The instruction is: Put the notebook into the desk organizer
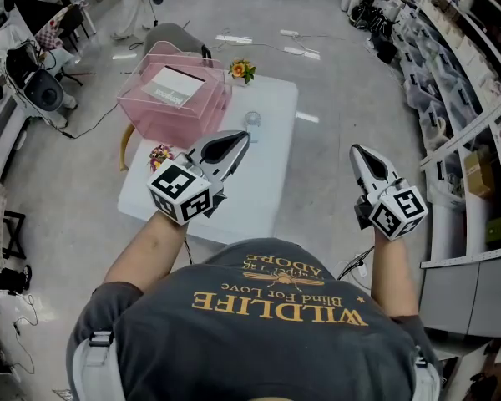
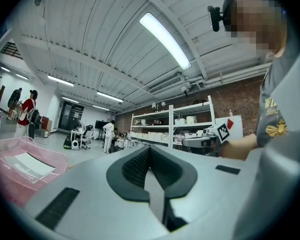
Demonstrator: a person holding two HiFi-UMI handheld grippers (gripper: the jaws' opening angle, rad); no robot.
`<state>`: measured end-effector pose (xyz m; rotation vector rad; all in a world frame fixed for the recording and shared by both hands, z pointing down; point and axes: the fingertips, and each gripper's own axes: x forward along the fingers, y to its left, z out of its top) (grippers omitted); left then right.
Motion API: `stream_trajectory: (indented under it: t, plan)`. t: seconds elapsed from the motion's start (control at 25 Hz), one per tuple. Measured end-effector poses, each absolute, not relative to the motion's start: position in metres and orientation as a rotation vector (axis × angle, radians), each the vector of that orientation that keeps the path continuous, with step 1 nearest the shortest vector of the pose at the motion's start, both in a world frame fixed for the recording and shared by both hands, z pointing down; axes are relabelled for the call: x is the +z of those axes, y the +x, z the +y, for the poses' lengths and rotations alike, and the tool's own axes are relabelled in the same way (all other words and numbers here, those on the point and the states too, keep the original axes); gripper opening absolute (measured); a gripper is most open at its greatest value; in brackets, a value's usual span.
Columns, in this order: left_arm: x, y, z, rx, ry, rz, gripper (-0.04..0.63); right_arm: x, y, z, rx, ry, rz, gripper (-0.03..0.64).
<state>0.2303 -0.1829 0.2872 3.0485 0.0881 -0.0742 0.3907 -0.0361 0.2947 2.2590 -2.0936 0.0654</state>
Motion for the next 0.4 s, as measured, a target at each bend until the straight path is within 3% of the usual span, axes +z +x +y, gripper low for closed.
stream_trajectory:
  t: [0.4]
  plan:
    - [0.291,0.241,-0.180,-0.056,3.054,0.102,0.002,0.299,0.401,-0.036,0.073,2.252,-2.094,-0.002]
